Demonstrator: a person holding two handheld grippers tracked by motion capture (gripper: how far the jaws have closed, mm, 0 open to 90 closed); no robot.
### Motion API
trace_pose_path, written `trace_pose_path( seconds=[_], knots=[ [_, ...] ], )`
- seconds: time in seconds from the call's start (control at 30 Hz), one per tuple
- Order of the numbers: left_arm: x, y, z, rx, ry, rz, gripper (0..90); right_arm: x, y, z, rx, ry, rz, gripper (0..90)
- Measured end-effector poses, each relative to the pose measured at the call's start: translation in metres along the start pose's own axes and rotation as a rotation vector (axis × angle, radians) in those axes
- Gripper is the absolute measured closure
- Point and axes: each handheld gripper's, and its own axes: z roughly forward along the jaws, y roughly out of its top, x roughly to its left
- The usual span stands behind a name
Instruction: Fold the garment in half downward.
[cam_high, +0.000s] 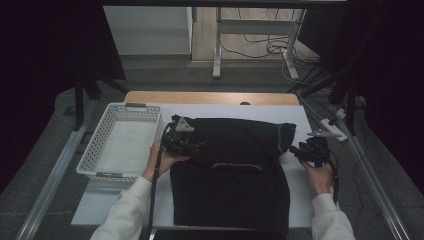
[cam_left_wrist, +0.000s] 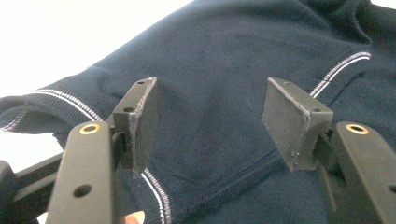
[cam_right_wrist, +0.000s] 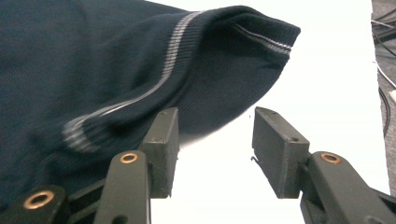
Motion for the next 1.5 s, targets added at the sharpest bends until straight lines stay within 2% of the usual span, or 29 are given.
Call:
trace_pose_path(
  seconds=[0.1,0.3,0.5,0.63,0.77,0.83,0.97,1.1,1.17,1.23,1.37,1.5],
  knots=[
    [0.0,0.0,0.0,-0.002,0.0,0.0,37.0,-0.001,0.002,0.009,0.01,0.005,0.013,50.6],
    [-0.002,0.0,-0.001,-0.002,0.0,0.003,37.0,-0.002,0.002,0.029,0.06,-0.009,0.007,49.2],
    [-0.003,-0.003,-0.005,-0.004,0.008,0.004,37.0,-0.003,0.008,0.04,0.069,-0.007,0.011,48.7],
    [-0.003,-0.006,-0.008,-0.002,0.016,-0.001,37.0,-0.007,0.01,0.049,0.097,0.005,0.036,48.3],
    [-0.002,-0.008,-0.01,-0.002,0.025,-0.006,37.0,-0.003,0.012,0.053,0.104,-0.033,-0.01,54.4],
    [-0.002,-0.009,-0.011,-0.001,0.028,-0.008,37.0,-0.002,0.013,0.053,0.107,-0.029,-0.01,61.3],
    [-0.002,-0.01,-0.012,0.0,0.031,-0.006,37.0,-0.001,0.013,0.053,0.107,0.019,-0.015,82.5],
    [-0.002,-0.01,-0.012,-0.002,0.033,-0.004,37.0,0.0,0.015,0.051,0.12,0.005,-0.046,85.1],
    [-0.001,-0.01,-0.012,-0.004,0.034,-0.004,37.0,-0.002,0.016,0.048,0.127,-0.045,-0.068,85.4],
    [0.0,-0.011,-0.013,-0.004,0.035,-0.005,37.0,-0.01,0.017,0.041,0.116,-0.077,-0.066,85.6],
    [0.0,-0.011,-0.013,-0.004,0.038,-0.01,37.0,-0.026,0.025,0.023,0.075,-0.079,-0.042,85.7],
    [0.001,-0.011,-0.015,-0.007,0.042,-0.011,37.0,-0.026,0.037,0.011,0.045,-0.079,-0.067,85.6]
  ],
)
